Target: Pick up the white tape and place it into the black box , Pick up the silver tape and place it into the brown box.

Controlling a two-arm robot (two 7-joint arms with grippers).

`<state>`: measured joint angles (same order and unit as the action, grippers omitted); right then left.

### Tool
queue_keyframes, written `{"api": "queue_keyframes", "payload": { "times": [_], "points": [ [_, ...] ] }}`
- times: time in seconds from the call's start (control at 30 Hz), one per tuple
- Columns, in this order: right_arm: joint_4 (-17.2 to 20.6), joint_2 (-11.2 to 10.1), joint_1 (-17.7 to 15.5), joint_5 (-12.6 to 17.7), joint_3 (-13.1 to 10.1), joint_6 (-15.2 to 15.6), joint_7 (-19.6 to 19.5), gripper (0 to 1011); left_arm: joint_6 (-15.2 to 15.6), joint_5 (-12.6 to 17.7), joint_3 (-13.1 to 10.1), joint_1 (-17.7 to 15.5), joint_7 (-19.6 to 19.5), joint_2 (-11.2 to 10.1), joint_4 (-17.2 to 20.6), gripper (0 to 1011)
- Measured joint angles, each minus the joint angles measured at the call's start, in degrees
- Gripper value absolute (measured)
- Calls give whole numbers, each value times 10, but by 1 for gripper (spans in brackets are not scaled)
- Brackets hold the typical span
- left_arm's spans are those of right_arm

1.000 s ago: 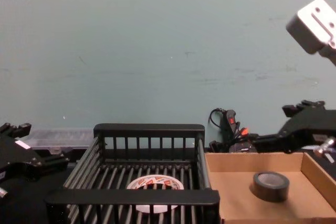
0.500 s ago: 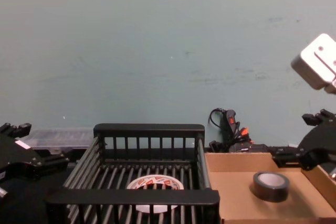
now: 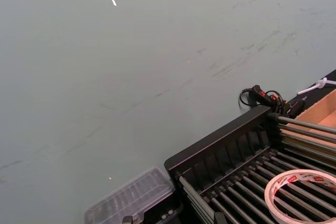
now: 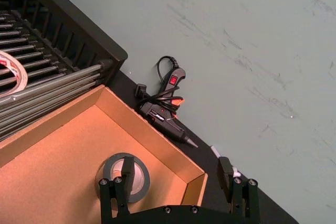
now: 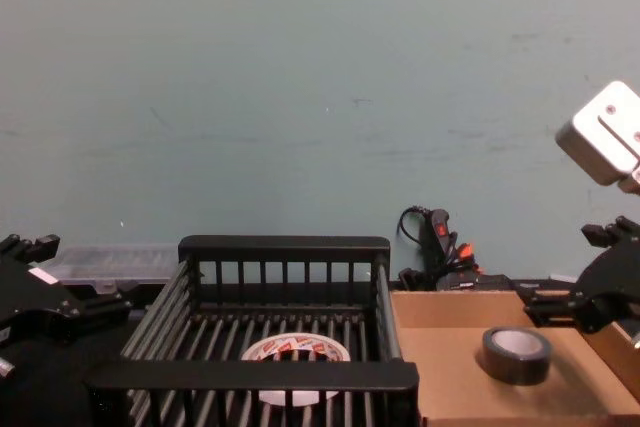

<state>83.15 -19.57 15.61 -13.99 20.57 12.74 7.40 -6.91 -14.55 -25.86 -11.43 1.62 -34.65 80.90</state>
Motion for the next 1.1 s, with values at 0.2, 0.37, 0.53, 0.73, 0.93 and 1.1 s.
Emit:
{"api": "queue_keyframes", "payload": {
  "times": [0.2, 0.37, 0.53, 0.73, 0.93, 1.1],
  "points": [
    [0, -1, 0, 0, 1, 0, 0, 1002, 0, 0, 0, 0, 0, 0, 0, 1001],
    [0, -1, 0, 1, 1, 0, 0, 1002, 0, 0, 0, 0, 0, 0, 0, 1001],
    [1, -1, 1, 1, 2, 0, 1, 1002, 0, 0, 0, 0, 0, 0, 0, 1001],
    [1, -1, 1, 1, 2, 0, 1, 1002, 0, 0, 0, 0, 0, 0, 0, 1001],
    [1, -2, 1, 2, 2, 0, 1, 1002, 0, 0, 0, 0, 0, 0, 0, 1001],
    [1, -2, 1, 2, 2, 0, 1, 1002, 0, 0, 0, 0, 0, 0, 0, 1001]
  ]
}}
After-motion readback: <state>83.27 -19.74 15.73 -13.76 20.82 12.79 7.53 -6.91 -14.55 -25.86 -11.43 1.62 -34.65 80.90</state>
